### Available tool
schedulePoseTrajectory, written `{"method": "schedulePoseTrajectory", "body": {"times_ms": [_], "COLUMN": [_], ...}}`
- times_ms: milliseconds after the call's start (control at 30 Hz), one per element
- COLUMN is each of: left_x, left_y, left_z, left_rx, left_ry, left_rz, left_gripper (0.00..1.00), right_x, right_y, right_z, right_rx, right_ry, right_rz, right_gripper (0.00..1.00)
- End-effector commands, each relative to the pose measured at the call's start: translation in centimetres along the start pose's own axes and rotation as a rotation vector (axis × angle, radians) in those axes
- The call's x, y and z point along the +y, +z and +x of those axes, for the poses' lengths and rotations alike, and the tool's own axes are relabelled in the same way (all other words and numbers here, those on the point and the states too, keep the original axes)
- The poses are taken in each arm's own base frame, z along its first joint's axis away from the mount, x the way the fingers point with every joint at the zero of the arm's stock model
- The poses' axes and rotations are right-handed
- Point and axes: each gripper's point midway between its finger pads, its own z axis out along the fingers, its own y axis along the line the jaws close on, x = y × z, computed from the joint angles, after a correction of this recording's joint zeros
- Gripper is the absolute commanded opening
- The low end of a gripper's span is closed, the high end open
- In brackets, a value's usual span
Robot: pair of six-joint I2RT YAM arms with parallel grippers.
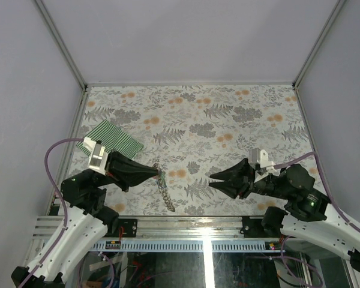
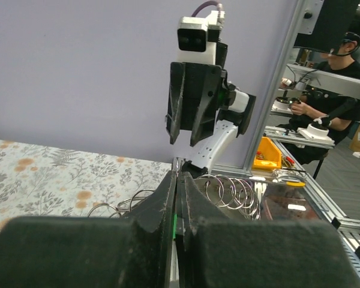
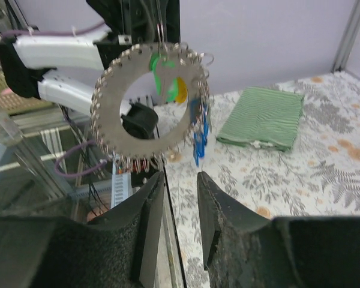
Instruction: Put the keys on the keyring
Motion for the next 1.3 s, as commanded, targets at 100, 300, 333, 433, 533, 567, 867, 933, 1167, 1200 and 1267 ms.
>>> {"method": "schedulePoseTrajectory", "body": {"times_ms": [100,300,333,433,533,567,867,933,1167,1200,1267], "left_x": [-3.2,-2.4,-2.3,-1.9,-1.4,-1.1,1.8,2.3,4.0,4.2,4.4], "left_y": [0.6,0.9,0.9,1.0,1.1,1.1,1.3,1.6,2.6,2.7,2.9], "left_z": [-3.5,-4.0,-4.0,-3.7,-3.2,-3.0,-0.9,-0.7,-0.4,-0.3,-0.3], "left_rx": [-0.092,-0.134,-0.140,-0.135,-0.133,-0.130,-0.170,-0.165,-0.132,-0.129,-0.124], "left_ry": [0.133,0.149,0.151,0.148,0.147,0.143,0.047,0.049,0.086,0.087,0.091], "left_rz": [0.106,0.087,0.086,0.083,0.082,0.079,0.068,0.077,0.085,0.085,0.085], "left_gripper": [0.00,0.00,0.00,0.00,0.00,0.00,0.00,0.00,0.00,0.00,0.00], "right_x": [-0.6,1.2,1.6,2.6,2.7,2.6,-2.5,-3.9,-4.8,-4.9,-5.0], "right_y": [1.8,4.1,4.4,5.4,6.5,6.9,8.4,7.8,7.0,7.0,7.0], "right_z": [-7.2,-8.2,-8.2,-8.2,-8.2,-8.2,-7.7,-7.7,-7.5,-7.4,-7.1], "right_rx": [-0.287,-0.277,-0.271,-0.264,-0.264,-0.269,-0.311,-0.340,-0.306,-0.302,-0.299], "right_ry": [0.136,0.009,-0.023,-0.083,-0.104,-0.104,-0.012,0.012,-0.036,-0.043,-0.055], "right_rz": [0.033,-0.119,-0.153,-0.238,-0.276,-0.274,-0.227,-0.217,-0.223,-0.222,-0.217], "right_gripper": [0.35,0.39,0.39,0.37,0.37,0.38,0.39,0.38,0.33,0.32,0.32]}}
